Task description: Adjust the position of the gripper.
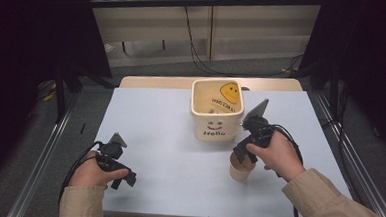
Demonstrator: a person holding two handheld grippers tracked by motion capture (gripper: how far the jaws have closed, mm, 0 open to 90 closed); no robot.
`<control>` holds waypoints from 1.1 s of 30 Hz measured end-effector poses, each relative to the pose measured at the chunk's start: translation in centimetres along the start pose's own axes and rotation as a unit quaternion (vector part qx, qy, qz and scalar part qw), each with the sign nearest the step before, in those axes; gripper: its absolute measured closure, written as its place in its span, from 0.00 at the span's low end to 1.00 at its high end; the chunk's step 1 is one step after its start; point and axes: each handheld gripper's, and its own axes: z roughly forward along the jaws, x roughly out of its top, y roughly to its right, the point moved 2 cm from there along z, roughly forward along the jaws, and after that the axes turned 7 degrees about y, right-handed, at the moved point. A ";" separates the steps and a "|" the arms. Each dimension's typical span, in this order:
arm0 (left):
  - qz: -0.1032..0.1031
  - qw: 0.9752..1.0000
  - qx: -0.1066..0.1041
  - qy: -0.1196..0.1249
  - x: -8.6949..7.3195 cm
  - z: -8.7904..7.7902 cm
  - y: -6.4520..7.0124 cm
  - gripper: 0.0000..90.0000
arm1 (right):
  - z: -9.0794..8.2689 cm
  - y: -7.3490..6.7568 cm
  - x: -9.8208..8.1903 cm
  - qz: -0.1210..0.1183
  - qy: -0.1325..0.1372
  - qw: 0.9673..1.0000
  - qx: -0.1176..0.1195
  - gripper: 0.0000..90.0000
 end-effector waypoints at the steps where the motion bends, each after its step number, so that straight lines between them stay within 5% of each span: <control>1: 0.001 1.000 0.000 0.000 0.0 0.0 0.0 0.06 | -0.2 0.0 0.1 -0.002 -0.001 1.000 0.000 0.06; 26: 0.007 1.000 0.001 0.000 0.0 -0.1 0.1 0.06 | -5.9 -0.8 1.7 -0.025 0.015 1.000 -0.007 0.06; 33: 0.011 1.000 0.003 -0.001 -0.2 -0.1 0.0 0.06 | -6.1 -1.2 2.0 -0.029 0.006 1.000 -0.006 0.06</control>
